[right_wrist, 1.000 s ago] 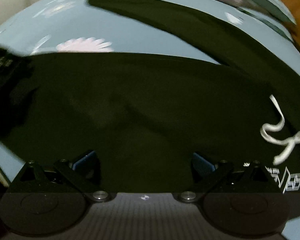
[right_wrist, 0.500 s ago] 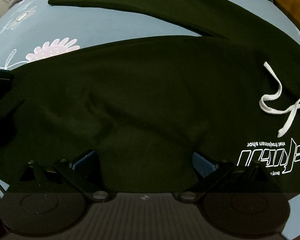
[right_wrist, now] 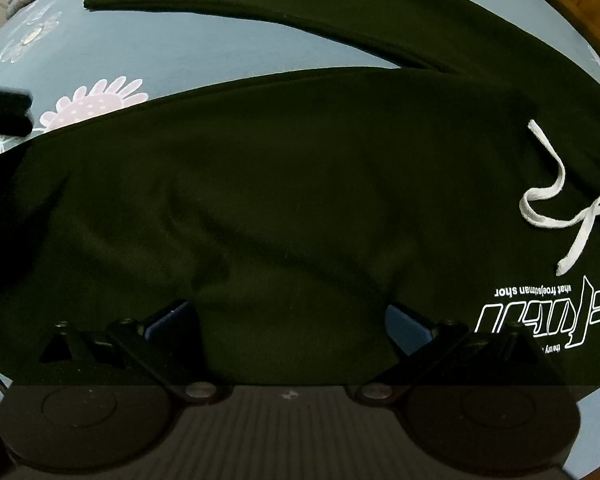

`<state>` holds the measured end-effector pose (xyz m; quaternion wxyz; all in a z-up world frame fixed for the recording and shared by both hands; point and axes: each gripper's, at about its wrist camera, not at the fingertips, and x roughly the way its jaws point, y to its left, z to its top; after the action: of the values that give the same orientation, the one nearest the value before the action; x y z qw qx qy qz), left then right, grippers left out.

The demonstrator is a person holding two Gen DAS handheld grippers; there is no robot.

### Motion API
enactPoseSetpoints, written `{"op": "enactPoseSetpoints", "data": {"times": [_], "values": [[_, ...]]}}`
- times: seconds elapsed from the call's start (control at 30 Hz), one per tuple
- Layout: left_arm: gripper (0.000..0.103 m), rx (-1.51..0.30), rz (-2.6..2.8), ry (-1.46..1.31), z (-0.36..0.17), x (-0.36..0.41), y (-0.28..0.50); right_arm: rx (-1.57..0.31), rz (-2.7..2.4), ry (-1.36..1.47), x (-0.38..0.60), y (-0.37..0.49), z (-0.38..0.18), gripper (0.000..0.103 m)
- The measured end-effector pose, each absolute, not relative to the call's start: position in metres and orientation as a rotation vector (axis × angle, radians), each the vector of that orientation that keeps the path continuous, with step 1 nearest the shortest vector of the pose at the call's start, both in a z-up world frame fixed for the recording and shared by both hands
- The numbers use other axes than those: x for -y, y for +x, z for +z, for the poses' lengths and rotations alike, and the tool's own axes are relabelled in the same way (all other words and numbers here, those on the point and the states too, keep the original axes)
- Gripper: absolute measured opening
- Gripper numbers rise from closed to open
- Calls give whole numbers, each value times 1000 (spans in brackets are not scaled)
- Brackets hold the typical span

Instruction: Fold clothes

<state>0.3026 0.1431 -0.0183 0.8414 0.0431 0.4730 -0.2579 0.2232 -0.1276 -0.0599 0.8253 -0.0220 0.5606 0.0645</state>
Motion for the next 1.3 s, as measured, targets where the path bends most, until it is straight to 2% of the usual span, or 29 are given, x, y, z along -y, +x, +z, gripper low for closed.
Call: {"op": "enactPoseSetpoints", "data": {"times": [0.33,0.5,0.57,0.63,0.67,0.7,0.73,0.83,1.0,1.17,1.3], "values": [[71,-1017,-521,135,-16,-109,303,-1162,236,7,147,229,-49,103],[70,-1014,-488,111,-11,-85,316,-1072,289,52,194,247,-18,102],[70,-986,-513,116,-7,-62,328,-1018,274,39,220,255,-1,94],[70,-954,-564,124,-3,-35,342,-973,245,22,250,263,16,78],[69,-938,-589,128,-1,-22,349,-956,220,12,266,268,23,74],[69,-921,-614,131,1,-8,356,-944,198,4,281,273,29,62],[69,-905,-638,135,3,5,363,-933,174,0,298,277,33,55],[69,-854,-712,146,8,46,385,-915,113,-29,350,295,43,49],[69,-805,-796,129,10,114,411,-909,101,-84,422,331,45,49],[69,-821,-806,120,-3,150,436,-909,192,-153,453,390,18,52],[69,-823,-800,118,-9,161,450,-906,278,-202,453,420,-3,60]]}}
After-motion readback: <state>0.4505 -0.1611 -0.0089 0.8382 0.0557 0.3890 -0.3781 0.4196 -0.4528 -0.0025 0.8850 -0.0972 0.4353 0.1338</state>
